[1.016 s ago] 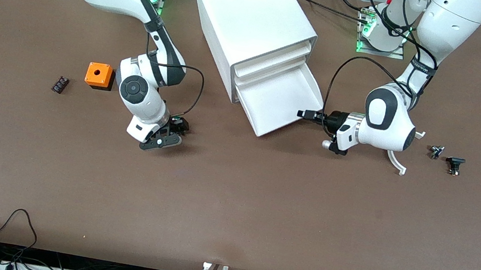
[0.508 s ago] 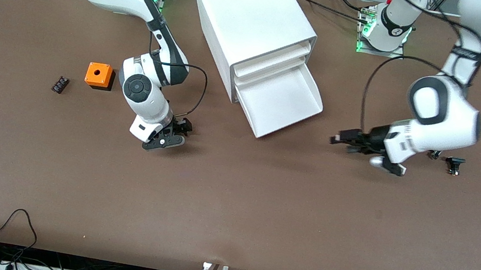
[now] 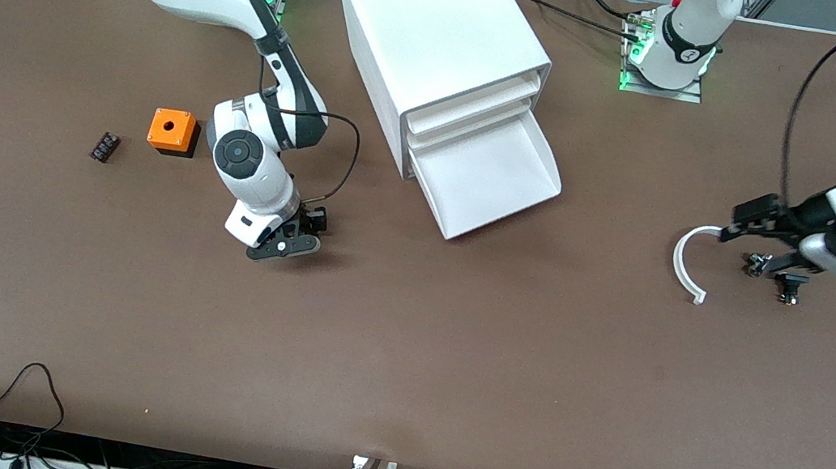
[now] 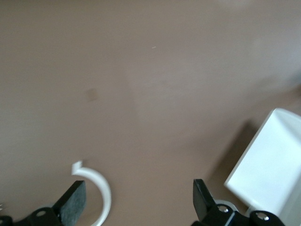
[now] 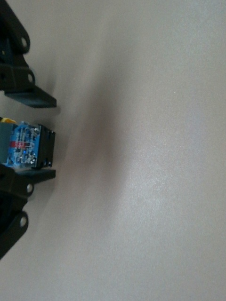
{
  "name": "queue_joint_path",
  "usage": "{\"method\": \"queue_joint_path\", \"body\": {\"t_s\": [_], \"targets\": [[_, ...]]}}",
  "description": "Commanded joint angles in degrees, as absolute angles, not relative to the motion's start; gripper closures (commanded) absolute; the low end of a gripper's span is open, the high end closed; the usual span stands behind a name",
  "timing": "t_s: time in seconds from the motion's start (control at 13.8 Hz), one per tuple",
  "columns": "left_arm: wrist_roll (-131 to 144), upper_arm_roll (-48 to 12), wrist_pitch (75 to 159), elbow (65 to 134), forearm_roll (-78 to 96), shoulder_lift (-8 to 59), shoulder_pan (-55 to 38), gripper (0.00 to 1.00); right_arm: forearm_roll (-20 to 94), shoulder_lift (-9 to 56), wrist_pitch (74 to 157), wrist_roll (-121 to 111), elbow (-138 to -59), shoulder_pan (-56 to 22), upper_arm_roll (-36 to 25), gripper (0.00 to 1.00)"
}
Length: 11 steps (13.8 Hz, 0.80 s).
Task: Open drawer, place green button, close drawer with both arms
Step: 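Release the drawer handle and withdraw the left gripper to rest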
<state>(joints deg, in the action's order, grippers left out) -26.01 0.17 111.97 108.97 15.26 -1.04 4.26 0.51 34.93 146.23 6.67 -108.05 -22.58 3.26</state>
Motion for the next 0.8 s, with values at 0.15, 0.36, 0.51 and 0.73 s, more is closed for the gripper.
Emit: {"method": "queue_joint_path", "body": {"t_s": [0.15,0.36,0.51,0.73], "targets": [[-17.2,0.5,101.8,101.0,-0.5,-2.5,3.4,0.00,1.5,35.2,146.1,11.5,-107.9,-22.1,3.3,0.55],[-12.1,0.4,99.8,100.7,-4.3,-3.6,3.0,0.00,1.5,35.3,146.0,12.3,-108.0,-22.1,3.3,0.61],[-10.1,0.4,99.6,100.7,-4.3,-3.6,3.0,0.00,1.5,35.5,145.9,12.3,-108.0,-22.2,3.3,0.69],[-8.4,0.2,98.4,100.0,-4.3,-3.6,2.9,0.00,1.5,34.7,143.0,11.9,-106.5,-22.2,3.3,0.75]]}}
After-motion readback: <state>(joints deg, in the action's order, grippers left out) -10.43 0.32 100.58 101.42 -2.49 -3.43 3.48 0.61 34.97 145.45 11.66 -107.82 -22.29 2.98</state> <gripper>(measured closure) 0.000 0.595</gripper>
